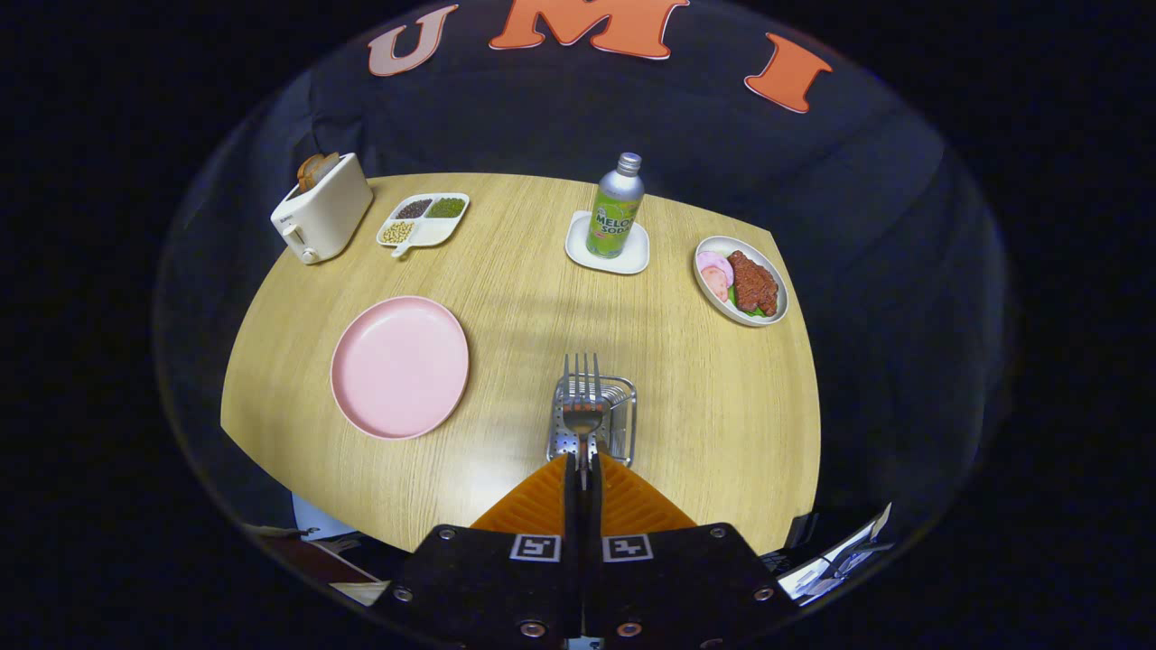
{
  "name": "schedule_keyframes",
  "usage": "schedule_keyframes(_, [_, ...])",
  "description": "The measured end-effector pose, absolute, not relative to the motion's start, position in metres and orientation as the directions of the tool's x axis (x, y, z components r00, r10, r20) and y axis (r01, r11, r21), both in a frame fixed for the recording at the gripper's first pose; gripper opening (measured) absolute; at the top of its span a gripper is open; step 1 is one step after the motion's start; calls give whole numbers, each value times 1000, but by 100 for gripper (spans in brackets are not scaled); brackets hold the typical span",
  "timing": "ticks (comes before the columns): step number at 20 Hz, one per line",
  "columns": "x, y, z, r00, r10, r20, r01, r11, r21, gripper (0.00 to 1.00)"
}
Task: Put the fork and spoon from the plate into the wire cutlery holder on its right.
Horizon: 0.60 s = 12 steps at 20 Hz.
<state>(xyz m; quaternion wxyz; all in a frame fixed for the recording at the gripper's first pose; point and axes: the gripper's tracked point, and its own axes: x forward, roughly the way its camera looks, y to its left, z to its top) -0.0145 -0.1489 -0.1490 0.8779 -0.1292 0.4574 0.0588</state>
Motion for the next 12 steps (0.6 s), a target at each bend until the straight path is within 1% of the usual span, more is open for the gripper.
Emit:
schedule_keyframes(4, [-21, -167, -154, 510, -9, -860, -265, 950, -167, 3])
schedule_keyframes(8, [-22, -176, -162, 449, -13, -893, -336, 924, -182, 3])
schedule_keyframes(12, [-17, -170, -174, 379, -1, -925, -396, 904, -163, 3])
